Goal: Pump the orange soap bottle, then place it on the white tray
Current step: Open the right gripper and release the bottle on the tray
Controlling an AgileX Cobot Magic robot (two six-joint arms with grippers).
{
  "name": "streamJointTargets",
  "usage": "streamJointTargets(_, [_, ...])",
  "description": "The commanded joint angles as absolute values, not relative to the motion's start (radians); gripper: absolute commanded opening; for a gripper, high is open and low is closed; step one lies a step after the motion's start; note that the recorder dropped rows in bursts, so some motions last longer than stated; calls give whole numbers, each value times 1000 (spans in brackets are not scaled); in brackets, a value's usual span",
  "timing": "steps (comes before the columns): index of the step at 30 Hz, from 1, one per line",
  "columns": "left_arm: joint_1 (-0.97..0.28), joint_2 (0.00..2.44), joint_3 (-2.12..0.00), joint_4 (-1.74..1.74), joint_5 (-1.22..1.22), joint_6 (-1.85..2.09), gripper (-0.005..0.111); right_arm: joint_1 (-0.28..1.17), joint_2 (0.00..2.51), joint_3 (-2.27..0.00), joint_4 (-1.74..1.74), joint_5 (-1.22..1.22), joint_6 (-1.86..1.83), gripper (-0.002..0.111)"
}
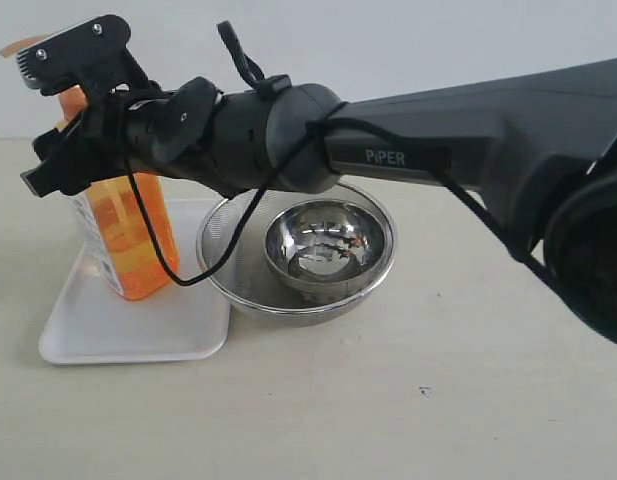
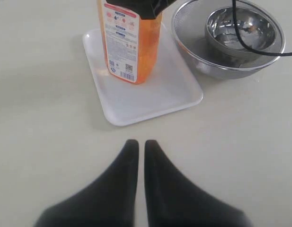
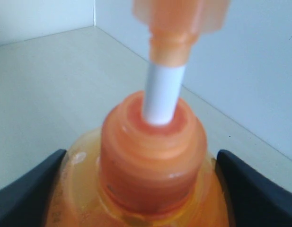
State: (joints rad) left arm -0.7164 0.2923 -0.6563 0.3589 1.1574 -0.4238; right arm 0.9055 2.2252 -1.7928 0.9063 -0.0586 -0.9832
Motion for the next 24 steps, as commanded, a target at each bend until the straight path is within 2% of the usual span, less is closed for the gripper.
streamJointTargets(1, [-719,286,-652,355,1159,-419,5,904,2200,-1808,912,-92,-977,71])
streamJointTargets(24, [-719,286,-652,350,1180,-431,5,889,2162,-1808,910,0,-977,71])
